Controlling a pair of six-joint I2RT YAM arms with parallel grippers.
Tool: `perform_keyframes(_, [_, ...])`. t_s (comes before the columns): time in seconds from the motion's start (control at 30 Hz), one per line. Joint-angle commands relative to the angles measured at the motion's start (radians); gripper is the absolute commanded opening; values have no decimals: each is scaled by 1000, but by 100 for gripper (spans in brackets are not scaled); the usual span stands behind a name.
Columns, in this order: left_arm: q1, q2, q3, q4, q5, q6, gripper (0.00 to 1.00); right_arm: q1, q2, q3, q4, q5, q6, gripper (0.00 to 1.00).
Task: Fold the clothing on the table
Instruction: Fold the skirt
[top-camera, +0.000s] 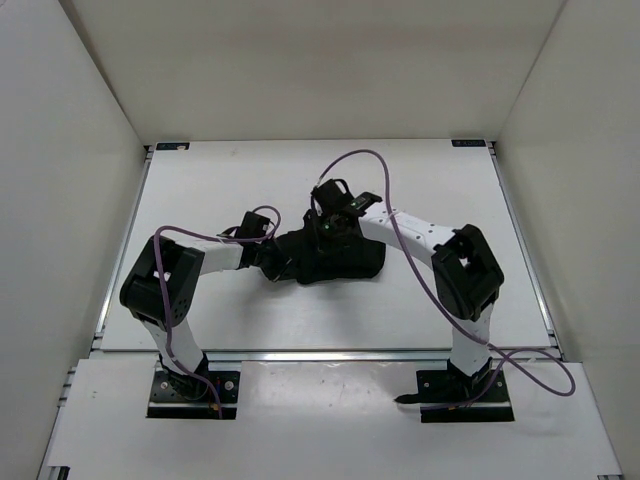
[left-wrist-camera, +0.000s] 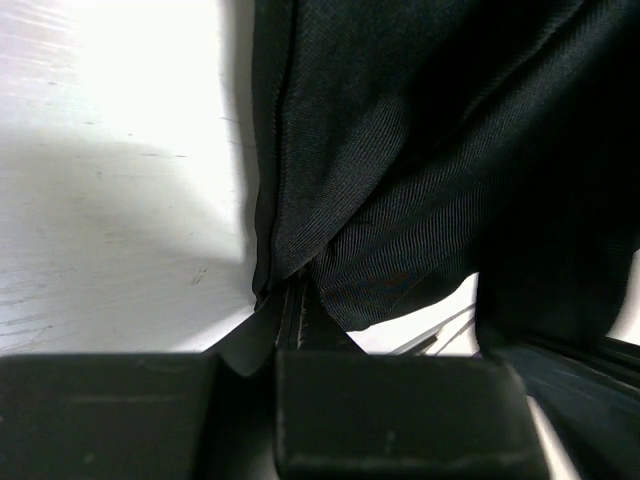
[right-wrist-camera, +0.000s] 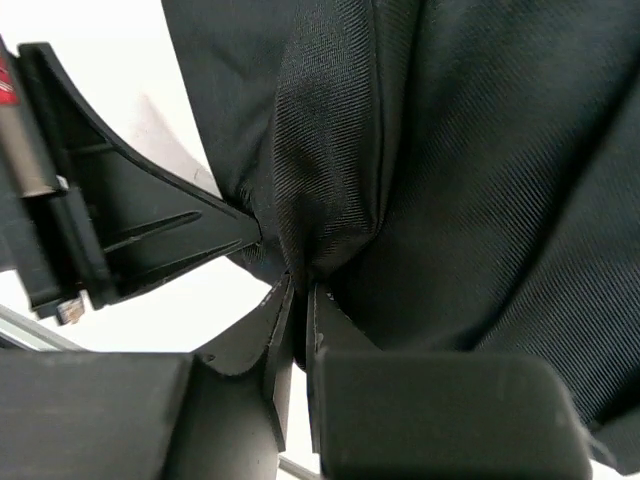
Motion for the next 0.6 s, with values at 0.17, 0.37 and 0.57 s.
perform_keyframes(0.17, [14, -6, -23, -50, -6, 64, 1, 79, 53, 72, 32, -20, -26, 0])
perform_keyframes(0.37, [24, 6, -4, -97, -1, 100, 2, 99, 83, 89, 31, -47, -112, 0])
perform_keyframes(0.57, [22, -2, -29, -61, 25, 71, 5, 108, 150, 55, 59, -52, -148, 1])
